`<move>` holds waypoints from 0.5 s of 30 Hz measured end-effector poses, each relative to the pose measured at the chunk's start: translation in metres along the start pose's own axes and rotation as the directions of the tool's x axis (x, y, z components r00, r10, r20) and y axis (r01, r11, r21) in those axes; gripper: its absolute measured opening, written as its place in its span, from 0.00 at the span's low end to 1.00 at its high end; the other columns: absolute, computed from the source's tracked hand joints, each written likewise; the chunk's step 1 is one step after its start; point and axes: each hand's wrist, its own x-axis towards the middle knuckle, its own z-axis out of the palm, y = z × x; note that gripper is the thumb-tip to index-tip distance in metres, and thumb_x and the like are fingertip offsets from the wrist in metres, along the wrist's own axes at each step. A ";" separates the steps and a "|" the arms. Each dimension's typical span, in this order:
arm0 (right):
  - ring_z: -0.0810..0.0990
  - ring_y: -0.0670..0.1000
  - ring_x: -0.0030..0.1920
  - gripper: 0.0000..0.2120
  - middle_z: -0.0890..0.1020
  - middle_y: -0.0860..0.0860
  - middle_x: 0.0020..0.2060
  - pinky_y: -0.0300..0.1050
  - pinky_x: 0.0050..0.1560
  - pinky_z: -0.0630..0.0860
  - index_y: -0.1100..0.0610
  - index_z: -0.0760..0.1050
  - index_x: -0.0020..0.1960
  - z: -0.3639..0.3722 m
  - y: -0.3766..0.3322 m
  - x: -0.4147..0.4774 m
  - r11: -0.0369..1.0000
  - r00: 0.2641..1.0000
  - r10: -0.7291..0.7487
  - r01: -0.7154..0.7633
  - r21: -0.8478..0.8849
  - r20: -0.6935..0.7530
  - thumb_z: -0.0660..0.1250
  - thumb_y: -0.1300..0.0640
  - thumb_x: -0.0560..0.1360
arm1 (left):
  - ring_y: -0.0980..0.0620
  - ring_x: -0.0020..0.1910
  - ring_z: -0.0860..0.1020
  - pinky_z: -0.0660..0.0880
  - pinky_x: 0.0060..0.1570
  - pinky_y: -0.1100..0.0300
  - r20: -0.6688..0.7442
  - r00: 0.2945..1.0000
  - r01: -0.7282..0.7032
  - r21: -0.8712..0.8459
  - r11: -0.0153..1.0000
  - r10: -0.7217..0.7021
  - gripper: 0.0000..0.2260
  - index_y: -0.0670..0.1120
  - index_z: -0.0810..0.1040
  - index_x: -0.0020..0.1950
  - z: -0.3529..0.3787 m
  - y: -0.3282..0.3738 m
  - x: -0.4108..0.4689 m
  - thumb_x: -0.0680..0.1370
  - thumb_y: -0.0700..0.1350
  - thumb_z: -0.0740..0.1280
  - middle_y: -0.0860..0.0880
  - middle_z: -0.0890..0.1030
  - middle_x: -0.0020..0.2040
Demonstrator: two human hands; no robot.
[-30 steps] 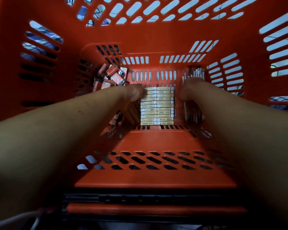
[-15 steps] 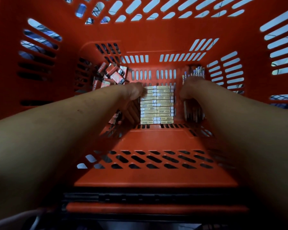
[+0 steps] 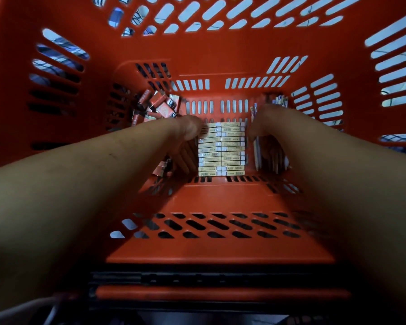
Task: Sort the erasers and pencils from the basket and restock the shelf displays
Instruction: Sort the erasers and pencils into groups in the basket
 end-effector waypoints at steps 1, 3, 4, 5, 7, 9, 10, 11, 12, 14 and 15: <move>0.78 0.60 0.65 0.25 0.76 0.60 0.68 0.54 0.66 0.75 0.63 0.70 0.73 -0.001 -0.001 0.000 1.000 1.000 -0.001 0.001 0.011 0.001 0.70 0.57 0.79 | 0.29 0.54 0.81 0.78 0.57 0.34 -0.008 1.000 0.002 0.002 1.000 -0.002 0.30 0.28 0.76 0.62 -0.001 0.000 -0.001 0.83 0.54 0.50 0.28 0.81 0.54; 0.79 0.61 0.63 0.20 0.78 0.60 0.65 0.55 0.65 0.77 0.64 0.75 0.67 -0.003 -0.002 0.003 0.999 1.000 -0.002 0.002 0.034 0.012 0.72 0.58 0.77 | 0.29 0.53 0.81 0.77 0.57 0.33 -0.032 0.999 -0.008 0.013 1.000 0.008 0.31 0.27 0.75 0.60 -0.002 0.001 -0.004 0.84 0.54 0.49 0.28 0.81 0.54; 0.80 0.62 0.61 0.15 0.79 0.60 0.63 0.57 0.63 0.77 0.63 0.78 0.60 -0.004 -0.001 0.006 0.998 1.000 0.000 -0.001 0.066 0.008 0.72 0.59 0.76 | 0.30 0.51 0.81 0.77 0.57 0.33 -0.044 0.999 -0.013 0.017 1.000 0.014 0.31 0.27 0.75 0.58 -0.003 0.002 -0.006 0.84 0.54 0.49 0.28 0.81 0.52; 0.81 0.62 0.60 0.09 0.81 0.60 0.61 0.59 0.62 0.78 0.62 0.79 0.53 -0.005 0.000 0.007 0.994 1.000 0.000 0.000 0.108 -0.008 0.73 0.60 0.75 | 0.30 0.49 0.81 0.77 0.57 0.33 -0.054 0.998 -0.021 0.026 0.999 0.022 0.29 0.27 0.75 0.56 -0.004 0.002 -0.007 0.84 0.53 0.49 0.29 0.81 0.51; 0.82 0.63 0.58 0.08 0.82 0.60 0.57 0.60 0.61 0.79 0.62 0.78 0.49 -0.010 0.000 0.009 0.990 1.000 -0.005 0.008 0.139 -0.024 0.74 0.60 0.74 | 0.33 0.45 0.81 0.78 0.56 0.34 -0.072 0.996 -0.046 0.066 0.997 0.051 0.27 0.28 0.76 0.53 -0.007 0.002 -0.010 0.84 0.51 0.50 0.30 0.80 0.49; 0.83 0.61 0.53 0.12 0.83 0.60 0.53 0.57 0.59 0.80 0.63 0.78 0.54 -0.015 -0.001 0.010 0.987 0.999 -0.001 0.008 0.158 -0.045 0.75 0.60 0.74 | 0.35 0.43 0.81 0.78 0.56 0.35 -0.072 0.995 -0.059 0.099 0.993 0.066 0.25 0.28 0.76 0.55 -0.010 0.000 -0.011 0.85 0.48 0.51 0.29 0.80 0.51; 0.84 0.59 0.48 0.13 0.84 0.59 0.48 0.54 0.55 0.81 0.63 0.78 0.55 -0.019 -0.002 0.010 0.984 0.999 -0.002 0.011 0.175 -0.052 0.76 0.61 0.73 | 0.36 0.42 0.81 0.78 0.56 0.35 -0.070 0.994 -0.075 0.124 0.989 0.084 0.23 0.29 0.77 0.55 -0.012 0.001 -0.012 0.85 0.47 0.51 0.30 0.80 0.51; 0.84 0.57 0.42 0.13 0.84 0.58 0.43 0.52 0.50 0.82 0.63 0.78 0.53 -0.022 -0.001 0.010 0.984 0.998 -0.017 0.028 0.178 -0.063 0.76 0.61 0.73 | 0.37 0.41 0.81 0.78 0.56 0.35 -0.069 0.992 -0.098 0.155 0.983 0.110 0.21 0.30 0.77 0.53 -0.015 -0.001 -0.014 0.85 0.46 0.52 0.30 0.80 0.52; 0.84 0.55 0.39 0.11 0.83 0.58 0.40 0.51 0.46 0.82 0.63 0.79 0.51 -0.025 -0.001 0.008 0.985 0.997 -0.034 0.046 0.166 -0.074 0.76 0.60 0.73 | 0.39 0.40 0.82 0.79 0.57 0.37 -0.065 0.989 -0.120 0.191 0.974 0.134 0.19 0.32 0.78 0.50 -0.016 -0.001 -0.016 0.85 0.45 0.54 0.31 0.80 0.52; 0.82 0.55 0.36 0.10 0.83 0.57 0.38 0.51 0.43 0.81 0.62 0.81 0.51 -0.030 0.001 0.005 0.985 0.992 -0.074 0.089 0.150 -0.102 0.76 0.59 0.73 | 0.44 0.36 0.83 0.83 0.47 0.49 -0.042 0.982 -0.167 0.269 0.949 0.184 0.15 0.36 0.78 0.48 -0.019 0.000 -0.018 0.86 0.43 0.56 0.33 0.82 0.54; 0.82 0.55 0.36 0.10 0.83 0.56 0.38 0.50 0.42 0.80 0.61 0.81 0.51 -0.032 0.001 0.003 0.982 0.988 -0.095 0.113 0.152 -0.123 0.75 0.59 0.72 | 0.47 0.33 0.83 0.83 0.39 0.53 -0.045 0.974 -0.200 0.289 0.936 0.222 0.13 0.37 0.77 0.49 -0.020 0.001 -0.018 0.85 0.43 0.58 0.35 0.83 0.53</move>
